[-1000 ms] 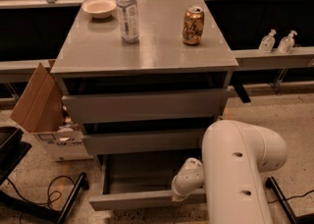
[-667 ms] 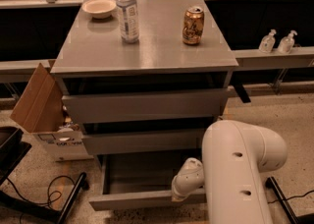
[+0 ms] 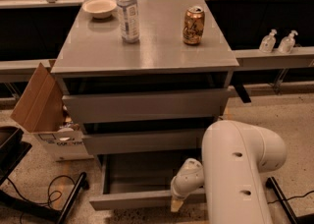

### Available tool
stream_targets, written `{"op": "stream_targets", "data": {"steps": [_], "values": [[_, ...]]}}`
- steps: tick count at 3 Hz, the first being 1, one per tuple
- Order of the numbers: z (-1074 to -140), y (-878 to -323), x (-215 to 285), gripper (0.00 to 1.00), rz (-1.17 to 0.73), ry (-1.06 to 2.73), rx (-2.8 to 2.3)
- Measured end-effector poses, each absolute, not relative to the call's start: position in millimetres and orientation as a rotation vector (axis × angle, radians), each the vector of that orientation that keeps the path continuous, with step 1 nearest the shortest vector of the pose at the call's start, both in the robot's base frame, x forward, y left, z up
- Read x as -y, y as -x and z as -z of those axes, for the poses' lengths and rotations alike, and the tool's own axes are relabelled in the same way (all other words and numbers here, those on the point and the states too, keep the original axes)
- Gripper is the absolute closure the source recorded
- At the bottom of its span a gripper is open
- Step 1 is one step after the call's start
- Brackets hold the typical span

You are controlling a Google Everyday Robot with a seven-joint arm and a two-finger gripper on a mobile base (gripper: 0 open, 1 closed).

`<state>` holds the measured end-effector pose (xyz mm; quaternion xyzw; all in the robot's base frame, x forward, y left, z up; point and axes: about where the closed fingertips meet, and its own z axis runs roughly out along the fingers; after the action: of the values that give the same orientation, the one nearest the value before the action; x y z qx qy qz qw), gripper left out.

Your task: Open bottom drawer

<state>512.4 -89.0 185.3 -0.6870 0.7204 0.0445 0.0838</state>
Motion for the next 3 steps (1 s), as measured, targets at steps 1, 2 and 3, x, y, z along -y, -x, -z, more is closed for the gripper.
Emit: {"op": "stream_targets", "data": {"steps": [1,2,3], "values": [[-184.8,-511.8,88.8,1.00,-0.134,2.051,-2.150],[-184.5,-511.4,88.9,1.00,-0.135,2.051,-2.151],[-178.7,-492.3,96.6,1.00,-0.172,2.056,-2.218]]}}
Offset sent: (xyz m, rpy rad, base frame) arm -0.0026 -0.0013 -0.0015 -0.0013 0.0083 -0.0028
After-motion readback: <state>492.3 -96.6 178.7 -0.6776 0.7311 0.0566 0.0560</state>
